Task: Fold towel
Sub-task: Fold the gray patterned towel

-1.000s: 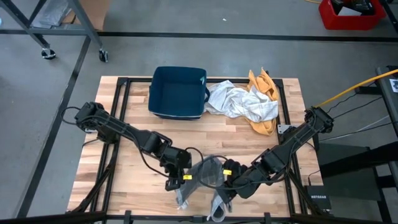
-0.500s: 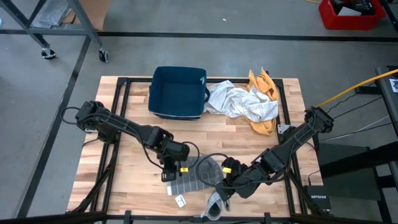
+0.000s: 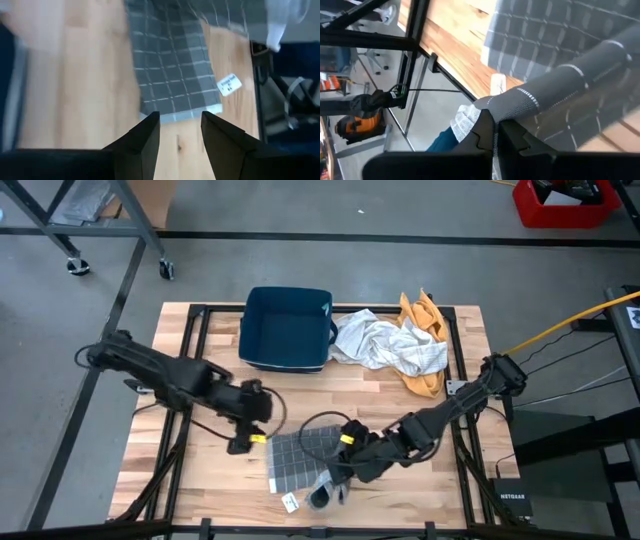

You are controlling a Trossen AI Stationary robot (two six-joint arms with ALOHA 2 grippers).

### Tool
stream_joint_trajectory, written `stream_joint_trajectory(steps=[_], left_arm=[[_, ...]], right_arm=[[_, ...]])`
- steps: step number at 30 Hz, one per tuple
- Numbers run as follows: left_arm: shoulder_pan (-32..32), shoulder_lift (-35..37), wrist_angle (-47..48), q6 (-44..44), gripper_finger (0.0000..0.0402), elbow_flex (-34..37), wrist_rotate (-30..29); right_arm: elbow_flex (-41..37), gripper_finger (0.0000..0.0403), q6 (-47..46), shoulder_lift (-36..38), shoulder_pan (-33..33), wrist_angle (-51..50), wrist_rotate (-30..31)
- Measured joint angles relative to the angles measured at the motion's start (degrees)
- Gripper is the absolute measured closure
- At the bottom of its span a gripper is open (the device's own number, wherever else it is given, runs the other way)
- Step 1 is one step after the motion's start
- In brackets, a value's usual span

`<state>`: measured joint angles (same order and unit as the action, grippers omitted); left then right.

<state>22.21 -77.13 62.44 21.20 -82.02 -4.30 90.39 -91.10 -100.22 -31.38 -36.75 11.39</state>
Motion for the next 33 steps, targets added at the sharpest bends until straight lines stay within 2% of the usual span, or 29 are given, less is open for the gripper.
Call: stream_joint_trajectory(steps=[4,12,21,33], left_arm=[[3.22,5.17,1.44,3.65,0.0265,0.00,-5.76],[9.92,10.97,7.12,12.32,0.0265,0.00,-12.04],[16.06,11.39,10.68,16.50,0.0265,0.04,-17.00],[18.99,11.35,10.62,18.06,0.0265,0.04,-19.03]], right_arm=[[0.00,0.0398,4.04,-1.40,2.44,4.80,0.67],[0.00,0.0398,8.41,-5.02,6.75,11.56,-1.99],[0.00,0.0397,10.41,-9.66,8.77,17.72,-4.04],[0.00,0.0396,10.53,-14.53,9.76,23.84,-4.20]])
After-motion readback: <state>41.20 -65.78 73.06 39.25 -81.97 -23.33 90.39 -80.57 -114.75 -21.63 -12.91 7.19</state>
